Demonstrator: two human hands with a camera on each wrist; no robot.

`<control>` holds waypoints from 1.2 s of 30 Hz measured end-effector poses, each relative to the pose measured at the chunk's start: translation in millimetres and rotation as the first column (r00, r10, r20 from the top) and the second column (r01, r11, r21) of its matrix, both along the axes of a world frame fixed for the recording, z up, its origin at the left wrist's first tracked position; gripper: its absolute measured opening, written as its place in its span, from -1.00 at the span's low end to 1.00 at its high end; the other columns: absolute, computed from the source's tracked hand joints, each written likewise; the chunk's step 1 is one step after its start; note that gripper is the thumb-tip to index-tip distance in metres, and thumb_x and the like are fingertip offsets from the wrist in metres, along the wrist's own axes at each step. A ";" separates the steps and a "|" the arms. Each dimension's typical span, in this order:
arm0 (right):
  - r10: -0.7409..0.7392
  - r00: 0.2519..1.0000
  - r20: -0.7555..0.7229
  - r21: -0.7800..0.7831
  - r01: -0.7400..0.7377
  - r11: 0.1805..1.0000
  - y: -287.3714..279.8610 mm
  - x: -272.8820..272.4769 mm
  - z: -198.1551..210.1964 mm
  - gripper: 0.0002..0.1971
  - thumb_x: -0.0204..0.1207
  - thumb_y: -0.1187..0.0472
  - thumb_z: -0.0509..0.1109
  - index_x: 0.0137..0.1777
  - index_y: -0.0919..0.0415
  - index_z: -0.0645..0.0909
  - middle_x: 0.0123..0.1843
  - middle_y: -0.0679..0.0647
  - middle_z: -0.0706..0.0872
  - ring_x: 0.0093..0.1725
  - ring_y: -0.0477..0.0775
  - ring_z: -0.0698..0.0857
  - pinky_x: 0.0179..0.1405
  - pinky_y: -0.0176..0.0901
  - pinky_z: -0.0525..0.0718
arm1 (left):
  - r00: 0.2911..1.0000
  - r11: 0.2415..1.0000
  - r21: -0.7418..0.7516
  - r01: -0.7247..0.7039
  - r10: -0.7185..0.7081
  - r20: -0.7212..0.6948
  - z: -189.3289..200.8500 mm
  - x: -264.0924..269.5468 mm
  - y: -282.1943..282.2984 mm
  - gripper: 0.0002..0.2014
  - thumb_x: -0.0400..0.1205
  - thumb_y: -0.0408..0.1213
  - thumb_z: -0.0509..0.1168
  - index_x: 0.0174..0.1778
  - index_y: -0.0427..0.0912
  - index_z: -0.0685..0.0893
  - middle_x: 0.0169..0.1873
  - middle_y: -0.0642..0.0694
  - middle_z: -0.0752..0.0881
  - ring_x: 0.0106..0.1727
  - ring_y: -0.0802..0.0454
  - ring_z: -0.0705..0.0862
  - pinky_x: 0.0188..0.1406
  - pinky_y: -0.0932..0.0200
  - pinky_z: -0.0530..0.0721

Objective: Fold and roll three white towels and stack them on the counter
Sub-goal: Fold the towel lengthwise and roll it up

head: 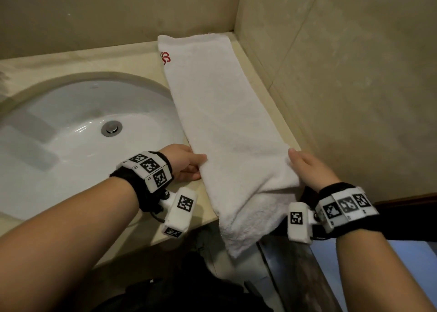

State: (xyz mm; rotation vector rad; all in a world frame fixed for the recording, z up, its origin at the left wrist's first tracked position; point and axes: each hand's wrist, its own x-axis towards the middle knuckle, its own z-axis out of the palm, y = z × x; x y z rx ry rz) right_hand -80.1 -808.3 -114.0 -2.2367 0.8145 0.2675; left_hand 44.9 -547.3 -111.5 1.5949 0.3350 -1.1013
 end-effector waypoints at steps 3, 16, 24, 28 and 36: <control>-0.017 0.999 0.047 0.193 0.008 0.981 2.8 -21.8 1.9 -0.74 0.52 -0.04 0.31 0.11 0.08 0.54 -0.02 -0.05 0.66 -0.08 -0.08 0.62 -0.21 -0.26 0.49 | 0.998 0.998 0.028 0.055 -0.055 0.013 -0.9 -16.1 0.2 -0.88 0.56 -0.44 0.33 -0.28 -0.26 0.54 -0.32 -0.18 0.65 -0.32 -0.02 0.65 -0.49 0.23 0.74; 0.035 0.999 -0.033 0.169 -0.029 0.985 22.1 -62.6 -25.7 -0.68 0.57 0.04 0.26 -0.09 0.35 0.55 -0.25 0.19 0.56 -0.19 0.08 0.52 -0.13 -0.06 0.46 | 0.988 0.985 0.130 0.115 -0.127 0.088 6.3 -29.5 24.4 -0.88 0.55 -0.45 0.33 -0.22 -0.30 0.49 -0.35 -0.25 0.59 -0.36 -0.09 0.61 -0.58 0.22 0.71; 0.138 0.975 -0.177 -0.003 -0.141 0.990 11.9 -45.8 -16.2 -0.61 0.56 -0.07 0.23 -0.30 0.25 0.46 -0.36 0.16 0.50 -0.28 0.11 0.51 -0.27 -0.10 0.34 | 0.986 0.983 0.129 0.134 -0.145 0.081 5.9 -26.0 27.4 -0.81 0.55 -0.40 0.35 -0.32 -0.26 0.47 -0.43 -0.26 0.65 -0.40 -0.06 0.64 -0.52 0.24 0.72; 0.076 0.986 -0.149 -0.132 -0.096 0.987 2.9 8.1 -0.8 -0.49 0.57 -0.18 0.14 -0.47 0.19 0.38 -0.48 0.11 0.52 -0.37 0.15 0.53 -0.43 -0.14 0.33 | 0.990 0.992 0.129 0.002 -0.020 0.143 6.8 1.3 20.0 -0.87 0.60 -0.32 0.30 -0.23 -0.28 0.54 -0.27 -0.26 0.64 -0.29 -0.08 0.64 -0.44 0.17 0.75; 0.114 0.976 -0.186 -0.156 -0.144 0.977 -3.4 100.2 -5.3 -0.68 0.56 0.03 0.26 -0.40 0.09 0.36 -0.19 0.13 0.60 -0.15 0.13 0.56 -0.13 -0.17 0.42 | 0.975 0.981 0.172 -0.092 0.054 0.215 -0.7 65.6 -3.6 -0.82 0.59 -0.33 0.30 -0.32 -0.23 0.52 -0.29 -0.23 0.64 -0.23 -0.14 0.66 -0.17 -0.01 0.79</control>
